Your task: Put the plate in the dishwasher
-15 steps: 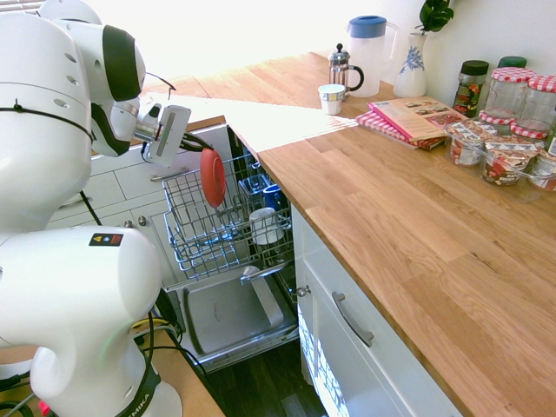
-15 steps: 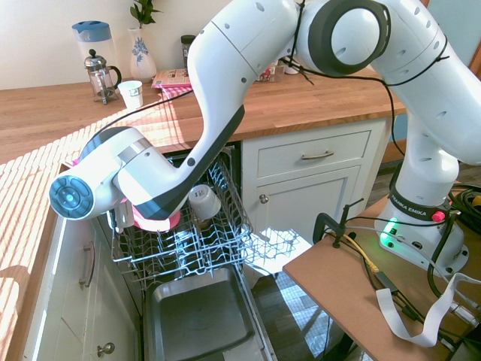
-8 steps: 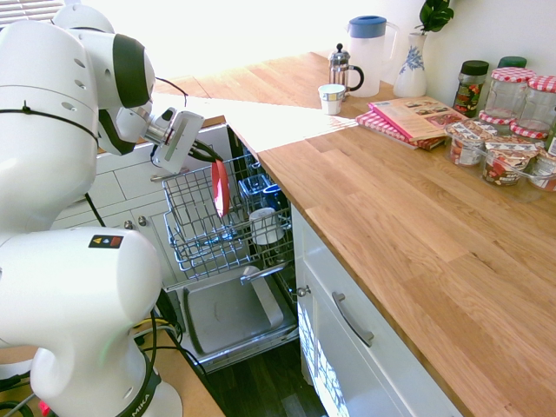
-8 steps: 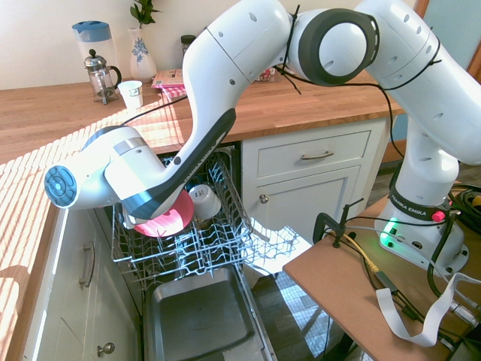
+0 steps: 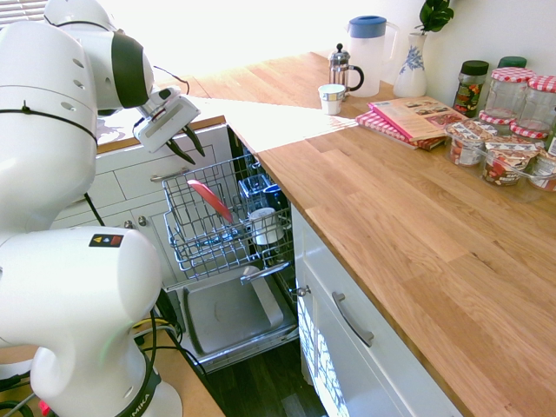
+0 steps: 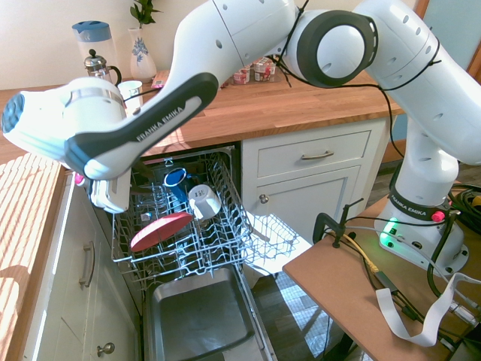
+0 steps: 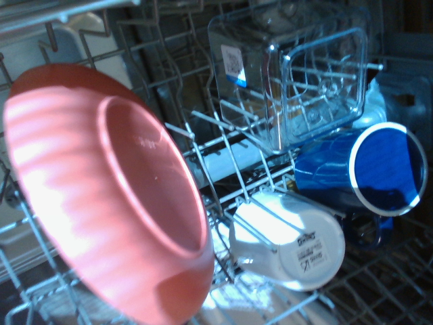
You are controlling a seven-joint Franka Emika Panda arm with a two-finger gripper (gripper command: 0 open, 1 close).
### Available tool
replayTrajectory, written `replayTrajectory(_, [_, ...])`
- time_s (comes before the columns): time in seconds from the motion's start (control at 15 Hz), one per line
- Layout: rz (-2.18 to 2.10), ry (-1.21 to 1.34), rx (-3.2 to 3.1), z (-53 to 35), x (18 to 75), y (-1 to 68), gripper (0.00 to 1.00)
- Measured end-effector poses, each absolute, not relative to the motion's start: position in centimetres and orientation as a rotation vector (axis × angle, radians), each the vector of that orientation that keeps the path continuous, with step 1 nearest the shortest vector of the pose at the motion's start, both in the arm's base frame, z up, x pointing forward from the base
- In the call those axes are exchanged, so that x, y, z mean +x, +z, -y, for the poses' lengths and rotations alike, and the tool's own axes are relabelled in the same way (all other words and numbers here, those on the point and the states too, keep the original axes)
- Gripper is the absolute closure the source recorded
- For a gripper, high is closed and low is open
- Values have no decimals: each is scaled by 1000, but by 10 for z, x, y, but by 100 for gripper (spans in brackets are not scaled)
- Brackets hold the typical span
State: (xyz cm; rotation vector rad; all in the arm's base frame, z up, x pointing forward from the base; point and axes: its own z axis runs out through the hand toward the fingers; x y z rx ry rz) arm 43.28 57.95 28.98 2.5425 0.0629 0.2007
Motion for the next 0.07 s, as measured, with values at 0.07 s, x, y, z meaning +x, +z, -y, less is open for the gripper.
replayTrajectory(0.07, [-31,133,2568,-570,448,311,0])
